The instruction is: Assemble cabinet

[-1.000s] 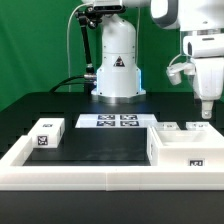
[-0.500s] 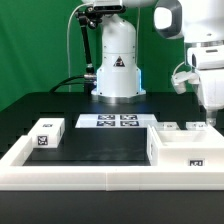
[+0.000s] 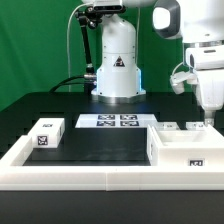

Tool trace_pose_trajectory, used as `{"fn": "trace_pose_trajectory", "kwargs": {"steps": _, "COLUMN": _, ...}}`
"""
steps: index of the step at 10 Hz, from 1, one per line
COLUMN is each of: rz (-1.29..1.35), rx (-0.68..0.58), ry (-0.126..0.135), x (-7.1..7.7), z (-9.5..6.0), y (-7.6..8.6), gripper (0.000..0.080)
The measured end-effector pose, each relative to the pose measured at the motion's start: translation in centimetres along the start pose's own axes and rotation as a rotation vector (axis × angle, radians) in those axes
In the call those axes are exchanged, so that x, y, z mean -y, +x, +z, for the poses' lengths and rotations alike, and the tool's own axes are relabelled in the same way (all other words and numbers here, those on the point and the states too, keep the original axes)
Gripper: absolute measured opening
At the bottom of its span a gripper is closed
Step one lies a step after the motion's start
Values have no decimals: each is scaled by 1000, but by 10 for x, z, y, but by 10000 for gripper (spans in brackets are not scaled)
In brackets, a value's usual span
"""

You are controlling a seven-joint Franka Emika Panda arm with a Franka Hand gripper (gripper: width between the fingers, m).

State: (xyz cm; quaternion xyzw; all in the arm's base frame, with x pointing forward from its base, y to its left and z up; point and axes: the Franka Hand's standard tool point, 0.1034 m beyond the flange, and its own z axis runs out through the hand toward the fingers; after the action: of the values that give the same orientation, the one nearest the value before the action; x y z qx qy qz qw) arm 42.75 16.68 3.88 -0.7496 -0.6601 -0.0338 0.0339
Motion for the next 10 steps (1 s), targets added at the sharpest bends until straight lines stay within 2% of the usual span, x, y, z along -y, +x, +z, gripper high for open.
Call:
{"fn": "trace_pose_trajectory", "kwargs": {"steps": 8, "rz": 4, "rx": 0, "ry": 0, "x": -1, "z": 0, "y": -2, "gripper": 796}}
{"fn": "trace_pose_trajectory", "kwargs": {"steps": 10, "rz": 5, "rx": -3, "ry": 11, "x": 2, "z": 8, "y": -1, "gripper": 796}}
